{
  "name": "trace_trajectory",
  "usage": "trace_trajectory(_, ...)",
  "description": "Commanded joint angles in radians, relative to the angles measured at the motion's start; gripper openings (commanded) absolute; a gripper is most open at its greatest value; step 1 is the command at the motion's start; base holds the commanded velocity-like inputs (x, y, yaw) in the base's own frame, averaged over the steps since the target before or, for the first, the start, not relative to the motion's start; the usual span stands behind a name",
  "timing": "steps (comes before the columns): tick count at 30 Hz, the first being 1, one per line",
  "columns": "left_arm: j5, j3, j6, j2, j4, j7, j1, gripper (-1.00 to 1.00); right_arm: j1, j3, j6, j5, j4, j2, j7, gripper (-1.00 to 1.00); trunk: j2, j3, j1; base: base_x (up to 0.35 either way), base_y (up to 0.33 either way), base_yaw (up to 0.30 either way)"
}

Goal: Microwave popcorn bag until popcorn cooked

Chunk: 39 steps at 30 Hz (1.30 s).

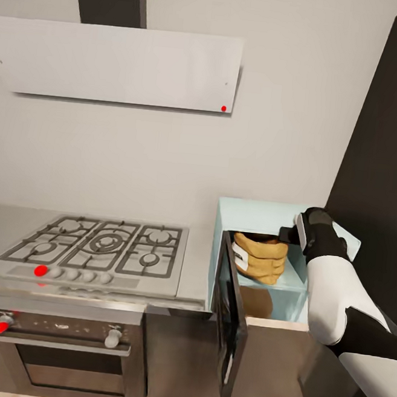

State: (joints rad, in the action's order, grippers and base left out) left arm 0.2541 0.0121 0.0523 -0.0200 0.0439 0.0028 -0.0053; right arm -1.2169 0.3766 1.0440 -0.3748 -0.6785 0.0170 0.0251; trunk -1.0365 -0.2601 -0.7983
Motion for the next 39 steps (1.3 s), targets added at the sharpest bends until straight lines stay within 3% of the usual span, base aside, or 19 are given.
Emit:
trace_trajectory(1,0.003,0.0,0.003,0.0,-0.001,0.0,-0.001,1.0,-0.004,0.001,0.003,-0.006,-0.051,0.0,0.005,-1.0,0.0,-0.001,-0.001,0.145,0.0,0.0)
trace_trajectory(14,0.003,0.001,0.003,0.0,-0.001,0.0,-0.001,1.0,-0.004,0.002,0.003,-0.005,-0.051,0.001,0.009,-1.0,0.0,-0.001,-0.001,0.02,0.0,0.0)
trace_trajectory(15,0.003,0.001,0.003,0.0,-0.001,0.0,-0.001,1.0,-0.004,0.002,0.003,-0.005,-0.051,0.001,0.009,1.0,0.0,-0.001,-0.001,0.0,0.0,0.0)
trace_trajectory(34,0.003,0.001,0.003,0.0,-0.001,0.0,-0.001,1.0,-0.006,0.004,0.003,-0.003,-0.073,0.007,0.021,1.0,0.0,-0.001,-0.001,0.0,0.0,0.0)
trace_trajectory(39,0.003,0.0,0.003,0.0,-0.001,0.0,-0.001,1.0,-0.005,-0.003,0.003,-0.003,-0.183,0.009,0.058,1.0,0.0,-0.001,-0.001,0.0,0.0,0.0)
